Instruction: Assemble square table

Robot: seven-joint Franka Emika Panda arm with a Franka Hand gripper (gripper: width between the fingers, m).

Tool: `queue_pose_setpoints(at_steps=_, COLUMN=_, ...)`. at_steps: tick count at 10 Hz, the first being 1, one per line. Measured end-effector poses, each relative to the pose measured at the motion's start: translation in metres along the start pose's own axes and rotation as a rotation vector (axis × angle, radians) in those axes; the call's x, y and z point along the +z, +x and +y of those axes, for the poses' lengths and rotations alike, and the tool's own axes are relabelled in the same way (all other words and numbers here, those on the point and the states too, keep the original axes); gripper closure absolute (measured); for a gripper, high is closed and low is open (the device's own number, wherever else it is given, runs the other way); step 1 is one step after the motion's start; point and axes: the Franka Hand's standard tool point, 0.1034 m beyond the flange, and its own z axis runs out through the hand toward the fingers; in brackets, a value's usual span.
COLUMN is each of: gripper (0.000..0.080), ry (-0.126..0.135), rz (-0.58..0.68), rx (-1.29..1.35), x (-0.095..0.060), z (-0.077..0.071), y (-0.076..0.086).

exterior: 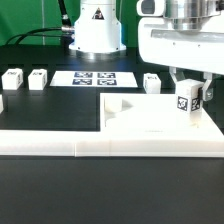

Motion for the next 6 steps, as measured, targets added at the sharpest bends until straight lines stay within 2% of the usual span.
queue_pose_setpoints(at_steps=3, gripper=0.0509, ry=0.009, rz=-0.012, rx=0.211, x=0.0002, z=-0.0006, y=0.0001)
queue_pose_setpoints(at_steps=5, gripper=0.0508, ry=0.039, rz=-0.046, rx=0.469, x=0.0001, z=-0.0025, y=0.0026)
queue_pose_setpoints(at_steps=6, gripper=0.0508, ry=0.038, rz=-0.046, rx=0.452, x=0.0002, z=-0.0025, y=0.0019)
